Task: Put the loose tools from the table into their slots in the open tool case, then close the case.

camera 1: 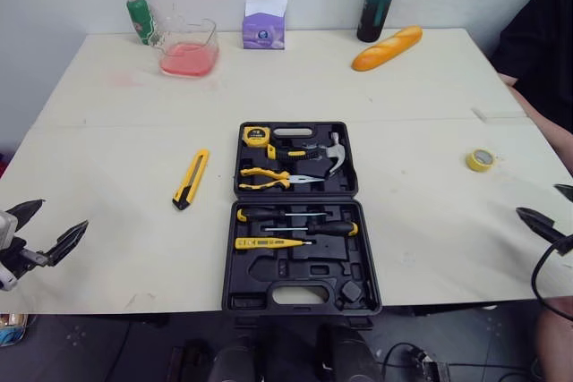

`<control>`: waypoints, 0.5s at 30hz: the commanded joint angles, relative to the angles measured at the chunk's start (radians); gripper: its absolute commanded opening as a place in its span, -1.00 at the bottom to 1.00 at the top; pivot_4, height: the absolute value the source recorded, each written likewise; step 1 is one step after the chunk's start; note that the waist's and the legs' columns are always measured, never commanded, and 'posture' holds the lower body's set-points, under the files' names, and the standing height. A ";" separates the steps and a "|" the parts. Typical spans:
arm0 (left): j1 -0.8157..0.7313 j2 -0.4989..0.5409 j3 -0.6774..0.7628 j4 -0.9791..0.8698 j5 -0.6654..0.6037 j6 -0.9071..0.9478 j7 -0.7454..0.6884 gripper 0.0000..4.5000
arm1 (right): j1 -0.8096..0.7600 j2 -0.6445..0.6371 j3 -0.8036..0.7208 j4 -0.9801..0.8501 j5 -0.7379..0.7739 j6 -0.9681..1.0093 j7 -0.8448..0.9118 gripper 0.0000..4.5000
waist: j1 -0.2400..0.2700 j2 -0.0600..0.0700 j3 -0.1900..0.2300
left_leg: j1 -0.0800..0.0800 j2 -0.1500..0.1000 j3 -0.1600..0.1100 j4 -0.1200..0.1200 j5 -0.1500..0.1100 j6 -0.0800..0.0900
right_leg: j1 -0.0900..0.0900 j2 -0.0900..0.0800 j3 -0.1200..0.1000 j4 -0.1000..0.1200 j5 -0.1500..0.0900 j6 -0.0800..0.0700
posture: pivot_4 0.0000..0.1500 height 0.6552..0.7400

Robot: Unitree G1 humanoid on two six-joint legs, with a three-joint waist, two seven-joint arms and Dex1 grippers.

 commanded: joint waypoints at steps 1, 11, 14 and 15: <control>-0.025 0.027 -0.029 -0.114 -0.040 0.114 0.042 0.99 | -0.002 0.033 -0.048 -0.120 0.104 0.018 0.107 1.00 | 0.001 0.000 0.000 | 0.000 0.000 0.000 0.000 0.000 0.000 | 0.000 0.000 0.000 0.000 0.000 0.000 | 1.00 1.00; -0.229 0.057 -0.154 -0.386 -0.225 0.753 0.289 0.99 | 0.166 0.199 0.033 -0.727 0.228 0.272 0.084 1.00 | 0.010 0.000 0.000 | -0.002 0.000 -0.005 -0.001 0.001 -0.001 | 0.001 0.000 0.005 0.003 0.000 0.000 | 1.00 1.00; -0.373 0.036 -0.227 -0.407 -0.245 0.919 0.401 0.99 | 0.187 0.221 0.078 -0.885 0.247 0.352 0.051 1.00 | 0.011 0.000 0.000 | -0.001 -0.002 -0.005 -0.001 0.003 0.000 | 0.002 0.001 0.005 0.004 0.000 0.001 | 1.00 1.00; -0.412 0.027 -0.248 -0.410 -0.249 0.963 0.428 0.99 | 0.189 0.227 0.089 -0.920 0.252 0.373 0.040 1.00 | 0.011 0.000 0.000 | -0.001 -0.003 -0.005 -0.001 0.003 0.000 | 0.002 0.002 0.005 0.004 0.000 0.001 | 1.00 1.00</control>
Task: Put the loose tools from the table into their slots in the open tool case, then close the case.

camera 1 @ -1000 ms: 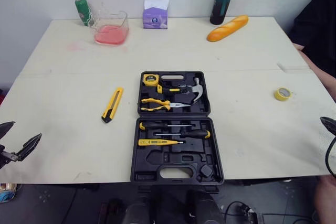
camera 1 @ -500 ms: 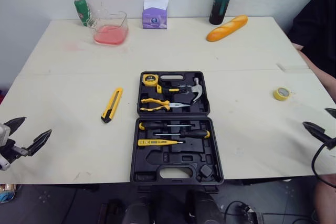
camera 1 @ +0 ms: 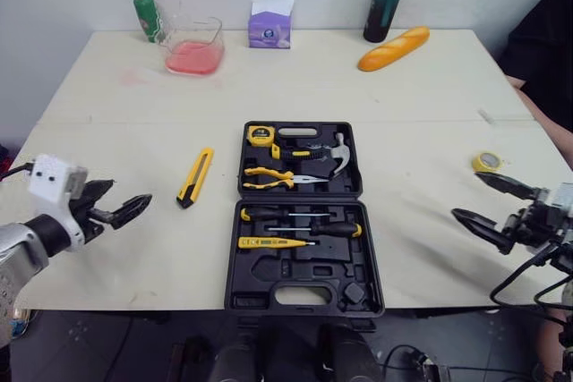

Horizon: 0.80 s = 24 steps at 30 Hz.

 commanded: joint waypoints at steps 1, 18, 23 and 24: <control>-0.127 -0.015 -0.075 -0.051 -0.022 0.180 0.113 0.99 | 0.001 0.008 0.036 -0.170 0.042 0.079 -0.038 1.00 | 0.000 0.000 0.000 | 0.000 0.000 0.000 0.000 0.000 0.000 | 0.000 0.000 0.000 0.001 0.000 0.000 | 1.00 1.00; -0.449 -0.226 -0.408 0.173 0.210 0.296 0.338 0.99 | 0.014 0.064 0.162 -0.401 0.071 0.212 -0.073 1.00 | 0.028 -0.002 0.000 | 0.000 0.000 0.002 0.000 0.002 -0.001 | -0.001 0.007 -0.002 0.000 0.000 0.001 | 1.00 1.00; -0.510 -0.277 -0.413 0.254 0.251 0.298 0.356 0.99 | 0.020 0.070 0.171 -0.432 0.070 0.226 -0.086 1.00 | 0.038 -0.003 0.000 | 0.000 0.000 0.002 0.001 0.002 -0.001 | -0.001 0.007 -0.002 0.000 0.001 0.001 | 1.00 1.00; -0.530 -0.273 -0.439 0.279 0.261 0.323 0.351 0.99 | 0.022 0.073 0.174 -0.441 0.069 0.228 -0.091 1.00 | 0.039 -0.003 0.000 | 0.000 0.000 0.002 0.001 0.002 -0.001 | -0.001 0.007 -0.002 0.000 0.001 0.001 | 1.00 1.00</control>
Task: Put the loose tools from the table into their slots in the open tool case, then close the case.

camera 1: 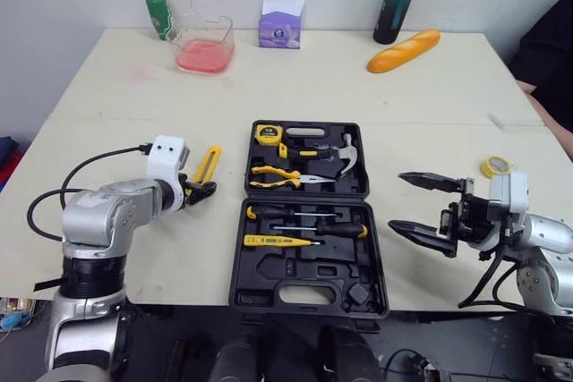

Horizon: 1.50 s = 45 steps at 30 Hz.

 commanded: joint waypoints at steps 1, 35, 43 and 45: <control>-0.057 0.012 -0.043 0.045 0.039 0.036 -0.005 0.99 | 0.007 0.004 -0.010 -0.050 0.021 0.005 -0.016 1.00 | 0.004 0.000 0.000 | 0.000 0.000 0.000 0.000 0.000 0.000 | 0.000 0.000 0.000 0.000 0.000 0.000 | 1.00 1.00; 0.051 0.060 -0.026 -0.042 0.084 -0.381 -0.310 -0.44 | 0.061 -0.063 -0.029 -0.261 0.023 0.151 -0.143 1.00 | 0.009 -0.001 0.000 | -0.001 0.000 -0.001 0.001 0.001 0.000 | 0.000 0.000 -0.001 0.000 0.000 0.000 | 1.00 1.00; 0.172 0.192 -0.039 -0.203 -0.001 -0.701 -0.667 -0.44 | 0.109 -0.129 -0.074 -0.224 -0.001 0.118 -0.102 1.00 | 0.008 -0.001 0.000 | -0.001 0.000 0.000 0.000 0.000 0.000 | 0.000 -0.001 -0.001 -0.003 0.000 0.000 | 1.00 1.00; 0.175 0.208 -0.049 -0.236 -0.028 -0.744 -0.744 -0.44 | 0.127 -0.143 -0.092 -0.223 0.005 0.118 -0.091 1.00 | 0.010 -0.001 0.000 | -0.001 0.000 0.000 0.000 0.000 0.001 | 0.000 -0.001 -0.002 -0.003 0.000 0.000 | 1.00 1.00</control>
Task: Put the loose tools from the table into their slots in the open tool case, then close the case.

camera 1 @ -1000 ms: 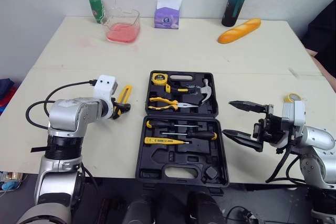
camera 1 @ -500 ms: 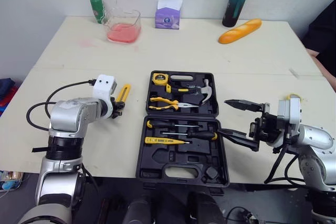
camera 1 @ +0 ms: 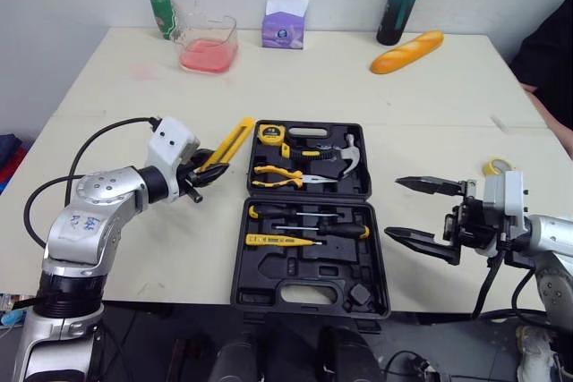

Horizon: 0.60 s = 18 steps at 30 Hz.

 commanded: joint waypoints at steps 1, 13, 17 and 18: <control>-0.006 0.034 -0.010 -0.087 -0.061 -0.093 -0.140 -0.44 | 0.029 -0.032 -0.060 -0.008 0.012 -0.017 0.028 1.00 | 0.001 0.000 0.000 | 0.000 0.000 0.000 0.000 0.000 0.000 | 0.000 0.000 0.000 0.000 0.000 0.000 | 1.00 1.00; -0.010 0.047 -0.189 -0.201 -0.159 -0.090 -0.366 -0.44 | 0.201 -0.089 -0.208 -0.010 0.025 -0.038 0.127 1.00 | 0.000 0.000 0.000 | 0.000 0.000 0.000 0.000 0.000 0.001 | 0.001 0.001 0.000 0.000 0.001 0.001 | 1.00 1.00; -0.004 0.043 -0.251 -0.194 -0.126 -0.114 -0.391 -0.44 | 0.244 -0.099 -0.235 -0.026 0.029 -0.030 0.151 1.00 | 0.000 0.000 0.000 | 0.001 0.000 0.000 0.000 0.000 0.001 | 0.001 0.002 0.001 -0.001 0.001 0.001 | 1.00 1.00; -0.005 0.043 -0.258 -0.193 -0.122 -0.117 -0.394 -0.44 | 0.250 -0.102 -0.239 -0.029 0.030 -0.028 0.154 1.00 | 0.000 0.000 0.000 | 0.001 0.000 0.000 0.000 0.000 0.001 | 0.001 0.002 0.001 -0.001 0.001 0.001 | 1.00 1.00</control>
